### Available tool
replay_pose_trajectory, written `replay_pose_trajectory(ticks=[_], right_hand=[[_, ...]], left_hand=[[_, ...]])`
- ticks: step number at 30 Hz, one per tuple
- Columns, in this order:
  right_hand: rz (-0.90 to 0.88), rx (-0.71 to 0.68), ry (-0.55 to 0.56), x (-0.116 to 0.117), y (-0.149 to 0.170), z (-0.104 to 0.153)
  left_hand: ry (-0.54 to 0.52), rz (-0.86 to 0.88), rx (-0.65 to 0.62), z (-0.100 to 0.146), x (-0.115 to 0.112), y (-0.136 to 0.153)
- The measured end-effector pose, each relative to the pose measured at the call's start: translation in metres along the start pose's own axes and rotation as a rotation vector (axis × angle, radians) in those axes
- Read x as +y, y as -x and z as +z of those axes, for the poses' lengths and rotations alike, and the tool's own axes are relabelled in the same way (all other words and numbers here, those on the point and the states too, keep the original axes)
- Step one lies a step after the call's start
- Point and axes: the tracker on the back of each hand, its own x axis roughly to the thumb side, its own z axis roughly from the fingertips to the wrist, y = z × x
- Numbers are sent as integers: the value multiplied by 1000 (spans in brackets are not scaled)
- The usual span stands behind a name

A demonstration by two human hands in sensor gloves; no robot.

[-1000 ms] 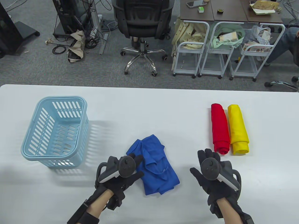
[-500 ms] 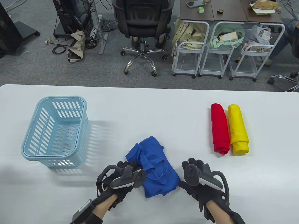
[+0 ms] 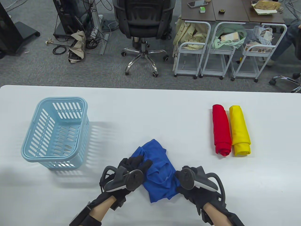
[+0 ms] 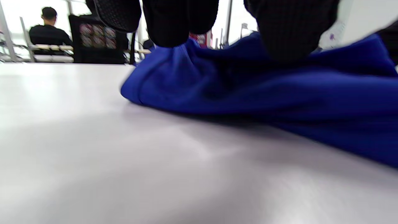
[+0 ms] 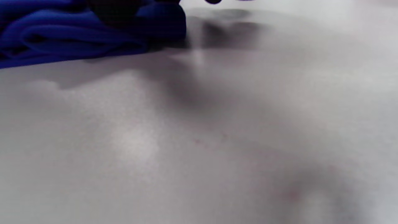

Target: Roll t-shirt into tight roll

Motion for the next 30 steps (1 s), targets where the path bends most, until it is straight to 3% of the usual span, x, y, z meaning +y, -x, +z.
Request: replay_pose_trajectory(ticks=[2,8,13,17,19,21,23,26,29,30], right_hand=[[19,2,38,-2,-6,-2],[37,35,67,-6,-1,2],[-3,189,81,-20,39,12],[0,450,49,-30,79,31],[11,529,105,-37,87,39],[-17,510,156,-42,85,44],[-46,329,176,-40,72,38],[-139,67,60,-24,50,19],[-124,45,-60,-7,44,2],[-100,91,-83,-5,48,-1]], left_hand=[[50,-100,-18,-6,-9,-8],[-37,-145,3,-2,2,-2],[-76,-292,255,11,12,44],[116,-324,513,18,19,67],[88,-296,506,23,25,64],[1,-217,471,27,32,52],[-39,-134,340,25,33,36],[-1,-63,153,17,19,15],[213,-54,155,2,-7,13],[352,-70,203,-2,-16,19]])
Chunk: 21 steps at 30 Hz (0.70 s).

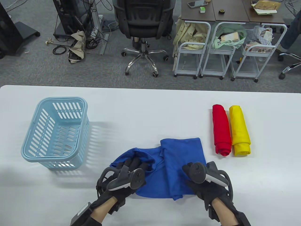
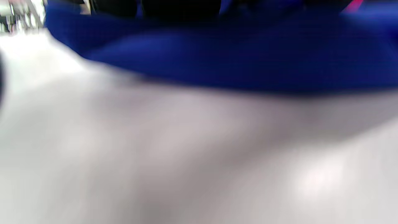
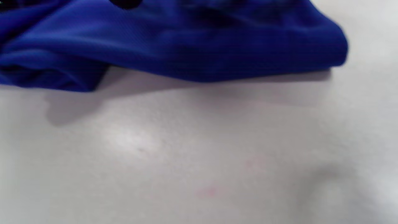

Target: Roll t-shirt into tight roll

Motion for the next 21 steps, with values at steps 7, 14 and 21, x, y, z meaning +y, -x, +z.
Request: replay_pose_trajectory(ticks=[7,14,21], right_hand=[[4,306,128,-21,35,25],[23,406,245,-32,35,38],[2,-12,4,1,-11,-3]], left_hand=[[-9,34,188,-8,-4,49],[-338,15,414,30,33,48],[-234,16,123,14,18,-2]])
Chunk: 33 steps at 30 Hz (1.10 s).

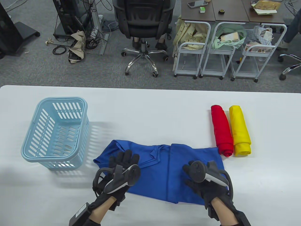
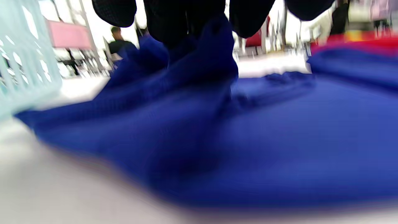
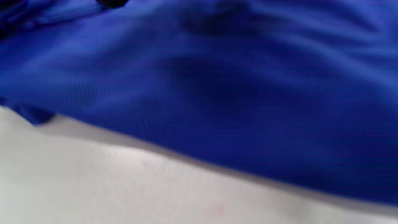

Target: Roll t-shirt into tight roll

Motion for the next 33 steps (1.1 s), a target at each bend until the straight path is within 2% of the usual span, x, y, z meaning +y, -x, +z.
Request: replay_pose_trajectory(ticks=[1,3,4,5,7,10,13,15,18,20,22,23,25,27,30,33], right_hand=[[22,6,-15,3,-1,-2],[35,-2,16,-1,-3,3],[33,-13,28,-4,-4,7],[21,-33,51,-7,-6,12],[36,-25,91,-10,-10,19],[100,115,129,-16,-4,23],[89,177,129,-19,8,25],[79,201,136,-20,14,27],[89,252,148,-20,16,27],[125,283,161,-19,15,27],[109,254,179,-20,12,25],[90,195,169,-20,8,24],[66,123,155,-17,0,21],[102,58,135,-13,-10,15],[139,54,77,-7,-13,4],[76,65,36,-3,-2,-1]], left_hand=[[118,-52,20,-7,-11,0],[257,-100,50,-17,-23,6],[262,-91,56,-18,-24,9],[212,-67,71,-19,-24,13],[209,-43,99,-24,-25,20],[194,-67,164,-29,-25,30],[148,-107,266,-29,-19,43],[128,-126,321,-29,-25,48],[159,-10,294,-29,-32,48],[119,-46,288,-26,-25,43],[19,-153,288,-20,-15,31],[-41,-207,296,-15,-7,24],[-95,-203,298,-5,2,10],[-52,-106,240,-1,5,0],[175,28,198,-7,-4,-6],[379,49,151,-19,-17,-6]])
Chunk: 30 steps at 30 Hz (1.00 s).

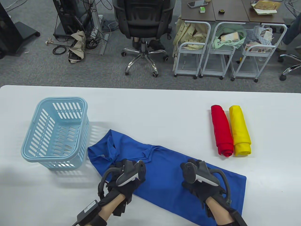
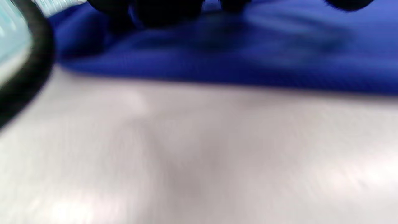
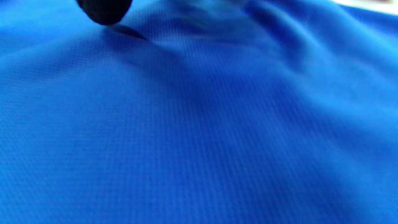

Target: Roll t-shirt into tight roll

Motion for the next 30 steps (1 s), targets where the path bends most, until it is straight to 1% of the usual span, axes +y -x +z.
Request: replay_pose_trajectory(ticks=[4,7,8,11,13,14,15,17,19,20,21,22,23,24,25,26,28,29,30], right_hand=[[-18,36,-41,5,11,-5],[-10,24,-32,4,8,-4],[-8,7,-29,2,5,-1],[-27,-86,-14,-3,-4,11],[-45,-145,13,-7,-11,17],[-56,-159,24,-8,-13,18],[-70,-174,40,-9,-14,18],[-65,-173,60,-10,-16,17],[-47,-167,69,-7,-18,12],[-35,-162,56,-5,-21,8],[-22,-156,41,-2,-22,4],[-5,-149,19,2,-24,0],[16,-135,2,6,-25,-3],[39,-120,-13,10,-25,-5],[49,-118,-22,10,-25,-5],[31,-124,-10,9,-25,-4],[40,-131,8,4,-27,0],[47,-142,20,2,-29,3],[42,-162,34,0,-33,8]], left_hand=[[67,13,-47,-21,3,2],[43,-24,-8,-40,17,8],[34,-37,50,-47,26,12],[-65,-88,175,-56,42,21],[-189,-190,279,-56,49,23],[-203,-242,291,-55,49,22],[-219,-270,276,-54,46,21],[-207,-140,171,-49,41,17],[-101,70,1,-47,33,10],[-14,172,-82,-49,28,6],[35,211,-100,-51,25,3],[63,186,-100,-53,22,-2],[43,58,-109,-57,21,-6],[19,-73,-90,-62,20,-10],[1,-134,-71,-64,22,-10],[-32,-132,-48,-67,26,-10],[-131,-89,51,-65,33,-12],[-220,-140,88,-62,36,-15],[-272,-249,96,-57,37,-19]])
